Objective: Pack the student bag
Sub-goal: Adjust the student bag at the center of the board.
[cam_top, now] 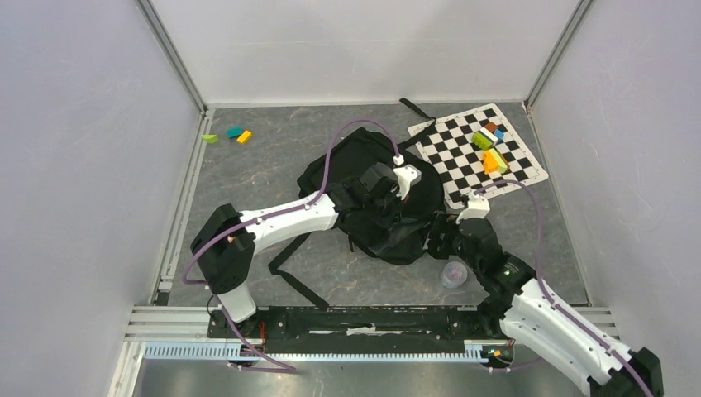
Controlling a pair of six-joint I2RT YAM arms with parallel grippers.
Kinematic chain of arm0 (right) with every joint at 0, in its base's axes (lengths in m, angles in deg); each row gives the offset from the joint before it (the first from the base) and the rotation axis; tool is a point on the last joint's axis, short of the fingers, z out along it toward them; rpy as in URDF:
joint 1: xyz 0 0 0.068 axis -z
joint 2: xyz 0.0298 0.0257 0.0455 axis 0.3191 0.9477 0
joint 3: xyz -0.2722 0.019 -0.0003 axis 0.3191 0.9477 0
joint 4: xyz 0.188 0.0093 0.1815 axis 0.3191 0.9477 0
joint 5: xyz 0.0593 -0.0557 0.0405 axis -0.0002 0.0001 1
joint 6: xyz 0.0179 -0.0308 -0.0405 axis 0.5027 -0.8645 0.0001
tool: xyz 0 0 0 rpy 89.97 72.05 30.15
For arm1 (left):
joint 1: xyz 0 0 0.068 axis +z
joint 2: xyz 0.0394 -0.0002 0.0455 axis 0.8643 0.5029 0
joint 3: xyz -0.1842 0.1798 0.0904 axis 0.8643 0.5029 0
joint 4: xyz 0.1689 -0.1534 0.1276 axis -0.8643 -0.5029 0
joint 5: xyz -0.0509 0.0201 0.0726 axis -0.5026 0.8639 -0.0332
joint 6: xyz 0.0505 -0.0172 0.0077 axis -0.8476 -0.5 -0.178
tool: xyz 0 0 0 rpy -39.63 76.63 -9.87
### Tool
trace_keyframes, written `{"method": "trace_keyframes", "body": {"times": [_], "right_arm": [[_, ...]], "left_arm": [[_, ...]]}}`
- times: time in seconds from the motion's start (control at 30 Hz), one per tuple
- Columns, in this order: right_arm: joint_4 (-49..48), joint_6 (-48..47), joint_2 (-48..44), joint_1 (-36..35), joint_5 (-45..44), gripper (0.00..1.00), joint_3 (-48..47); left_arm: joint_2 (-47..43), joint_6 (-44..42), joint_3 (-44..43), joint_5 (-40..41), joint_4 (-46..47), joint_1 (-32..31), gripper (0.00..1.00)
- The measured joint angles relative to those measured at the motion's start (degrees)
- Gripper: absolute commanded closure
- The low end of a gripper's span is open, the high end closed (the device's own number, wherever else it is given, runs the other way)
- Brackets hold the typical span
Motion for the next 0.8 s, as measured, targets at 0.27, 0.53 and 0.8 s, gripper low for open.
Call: {"method": "trace_keyframes", "body": {"times": [0.27, 0.53, 0.8], "right_arm": [[-2.54, 7.76, 9.29, -14.78, -13.79, 0.02, -1.07], [-2.21, 14.03, 17.46, -19.74, -25.99, 0.02, -4.79], [1.01, 17.20, 24.48, -21.16, -32.65, 0.02, -7.67]], "left_arm": [[-0.04, 2.03, 0.74, -4.98, 1.51, 0.02, 0.98], [-0.15, 2.73, 1.92, -6.36, 2.32, 0.11, 0.98], [-0.17, 2.95, 2.38, -6.99, 2.93, 0.11, 0.98]]}}
